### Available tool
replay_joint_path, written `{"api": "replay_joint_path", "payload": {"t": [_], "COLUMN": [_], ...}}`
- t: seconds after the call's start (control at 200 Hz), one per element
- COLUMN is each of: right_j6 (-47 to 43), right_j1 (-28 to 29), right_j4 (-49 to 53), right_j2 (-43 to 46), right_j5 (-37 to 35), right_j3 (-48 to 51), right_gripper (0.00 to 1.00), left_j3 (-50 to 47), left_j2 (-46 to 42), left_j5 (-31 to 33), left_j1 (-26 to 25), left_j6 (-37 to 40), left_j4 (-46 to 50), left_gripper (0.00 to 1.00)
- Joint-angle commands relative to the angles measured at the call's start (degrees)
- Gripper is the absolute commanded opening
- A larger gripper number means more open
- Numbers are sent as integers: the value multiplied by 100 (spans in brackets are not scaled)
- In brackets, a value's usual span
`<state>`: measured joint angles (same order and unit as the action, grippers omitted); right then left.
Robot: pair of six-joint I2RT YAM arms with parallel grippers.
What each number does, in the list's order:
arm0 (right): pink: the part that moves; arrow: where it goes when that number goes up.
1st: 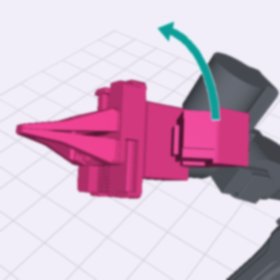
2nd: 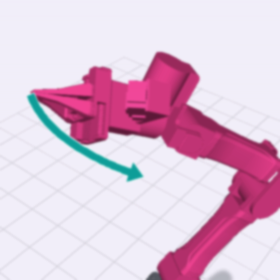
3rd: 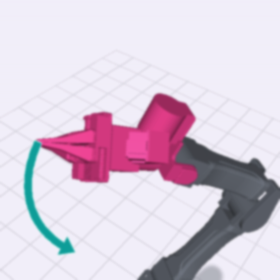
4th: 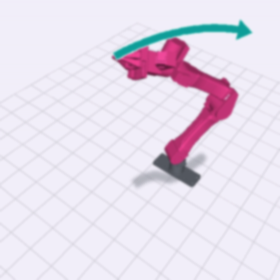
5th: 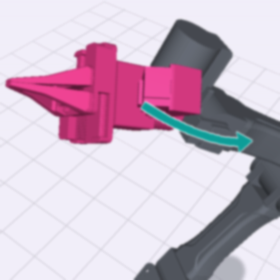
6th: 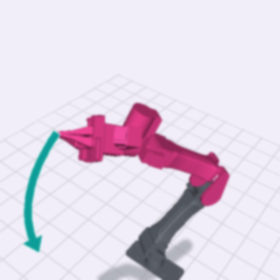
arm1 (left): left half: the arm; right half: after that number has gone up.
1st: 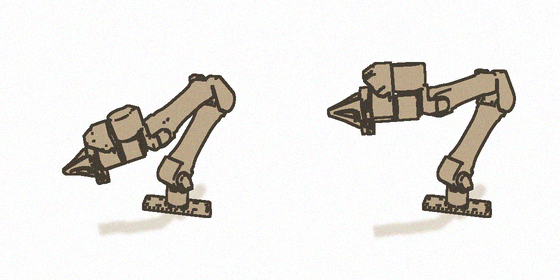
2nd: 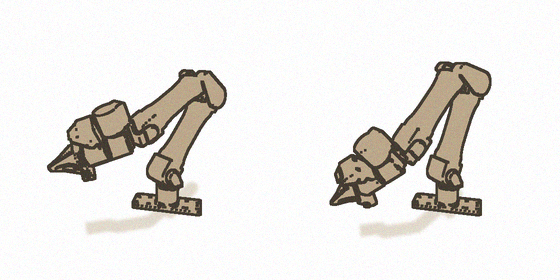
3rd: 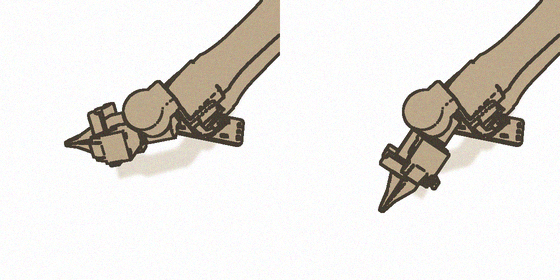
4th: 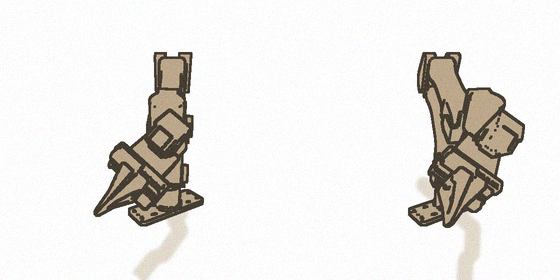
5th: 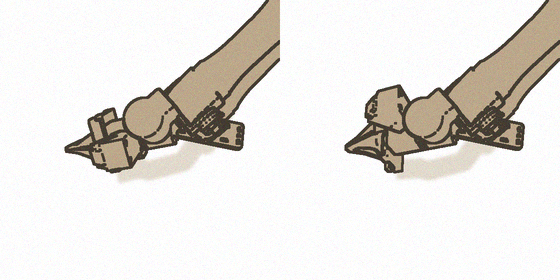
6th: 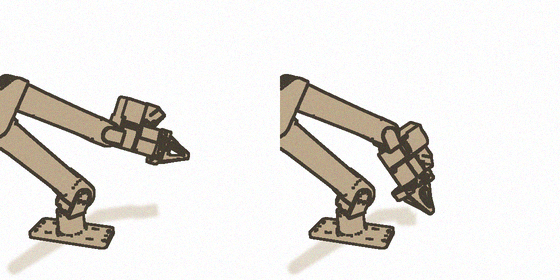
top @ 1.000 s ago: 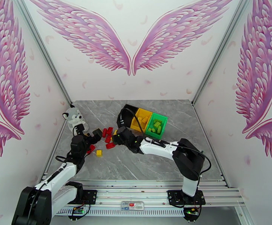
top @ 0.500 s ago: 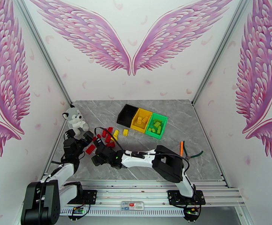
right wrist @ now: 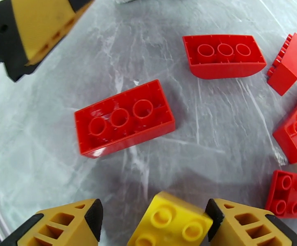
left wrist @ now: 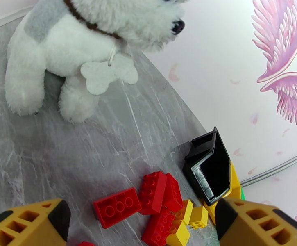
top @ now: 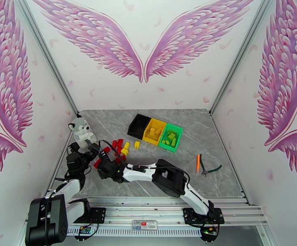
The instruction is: Sort the legos into containers by color
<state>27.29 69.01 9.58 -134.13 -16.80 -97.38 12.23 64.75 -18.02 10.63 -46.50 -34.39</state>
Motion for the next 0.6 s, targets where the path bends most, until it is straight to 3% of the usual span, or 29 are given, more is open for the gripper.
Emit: {"api": "replay_joint_path", "payload": {"t": [0.0, 0.175, 0.335, 0.6], "right_j6": [75, 75, 55, 100], "right_j1": [-23, -30, -46, -438], "right_j4": [225, 213, -216, -580], "right_j2": [-114, -30, 501, 1776], "right_j5": [-367, -525, -613, -776], "right_j3": [-167, -85, 586, 1932], "right_gripper": [64, 49, 35, 24], "left_j3": [-98, -93, -83, 234], "left_j2": [-35, -36, -28, 8], "left_j5": [-91, -128, -183, -8], "left_j1": [44, 44, -35, -903], "left_j6": [-13, -5, 25, 310], "left_j4": [-103, -145, -221, -86], "left_gripper": [99, 99, 99, 99]}}
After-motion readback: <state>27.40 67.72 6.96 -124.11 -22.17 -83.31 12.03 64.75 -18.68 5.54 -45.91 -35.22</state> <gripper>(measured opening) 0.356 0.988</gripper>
